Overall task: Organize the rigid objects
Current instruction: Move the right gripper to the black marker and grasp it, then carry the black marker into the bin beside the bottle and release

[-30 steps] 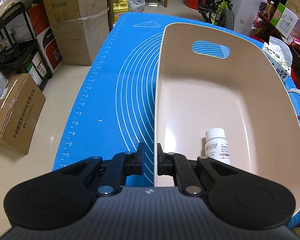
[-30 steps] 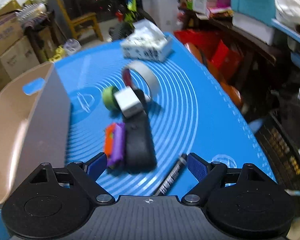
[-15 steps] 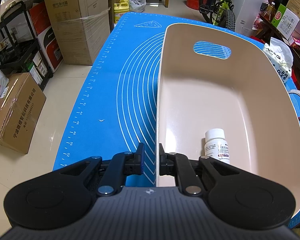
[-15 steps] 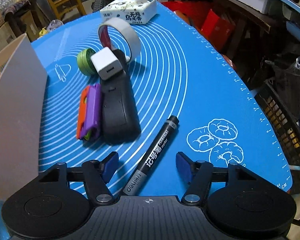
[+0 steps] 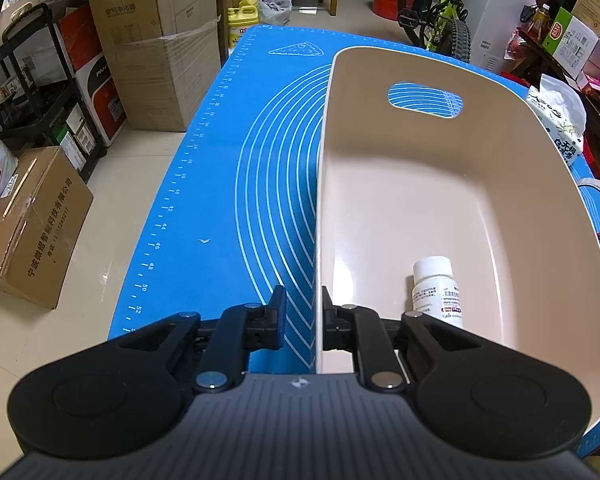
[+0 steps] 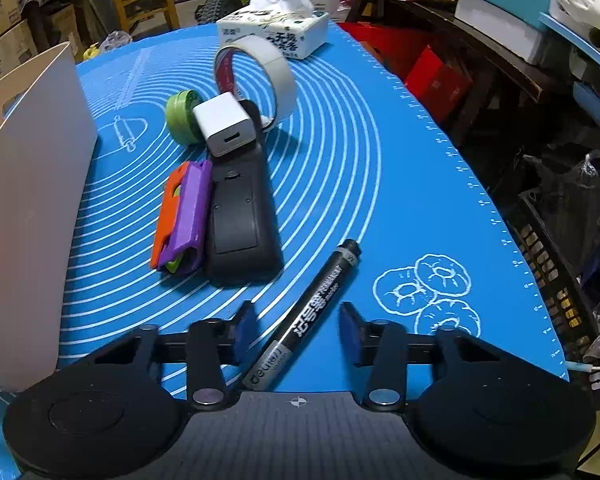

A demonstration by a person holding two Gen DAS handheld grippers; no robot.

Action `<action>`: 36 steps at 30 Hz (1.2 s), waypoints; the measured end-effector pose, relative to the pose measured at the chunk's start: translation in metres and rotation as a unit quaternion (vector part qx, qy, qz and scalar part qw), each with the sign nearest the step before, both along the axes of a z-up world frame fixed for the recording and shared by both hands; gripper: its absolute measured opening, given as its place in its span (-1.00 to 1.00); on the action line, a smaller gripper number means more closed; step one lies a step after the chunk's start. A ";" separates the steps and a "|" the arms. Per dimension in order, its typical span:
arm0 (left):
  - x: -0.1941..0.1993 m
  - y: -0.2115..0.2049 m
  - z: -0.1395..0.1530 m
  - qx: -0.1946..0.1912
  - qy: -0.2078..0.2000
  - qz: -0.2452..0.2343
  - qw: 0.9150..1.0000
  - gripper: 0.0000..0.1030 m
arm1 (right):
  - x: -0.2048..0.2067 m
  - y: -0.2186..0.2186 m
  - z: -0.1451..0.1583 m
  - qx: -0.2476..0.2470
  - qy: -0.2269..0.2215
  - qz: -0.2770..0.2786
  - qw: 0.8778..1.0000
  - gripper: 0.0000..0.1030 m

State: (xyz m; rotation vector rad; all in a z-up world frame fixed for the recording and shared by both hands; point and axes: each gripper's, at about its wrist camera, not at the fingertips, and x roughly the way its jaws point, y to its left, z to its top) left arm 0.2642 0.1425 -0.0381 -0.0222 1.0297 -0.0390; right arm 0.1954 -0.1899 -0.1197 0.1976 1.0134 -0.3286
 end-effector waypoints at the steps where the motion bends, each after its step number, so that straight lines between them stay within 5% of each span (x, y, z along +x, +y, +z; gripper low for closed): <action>1: 0.000 0.000 0.000 0.002 0.000 0.001 1.000 -0.56 | -0.001 -0.001 0.000 0.000 -0.001 -0.003 1.000 -0.20; 9: 0.000 0.000 0.000 0.002 0.000 0.002 1.000 -0.55 | -0.004 -0.007 0.002 0.006 -0.022 -0.014 1.000 -0.52; 25: 0.000 -0.003 0.000 0.006 -0.001 0.000 1.000 -0.59 | -0.012 -0.011 0.023 -0.011 -0.074 -0.031 0.997 -0.52; 36: 0.001 -0.003 0.000 0.001 0.000 -0.002 1.000 -0.65 | -0.010 -0.001 0.064 -0.005 -0.138 -0.025 0.990 -0.52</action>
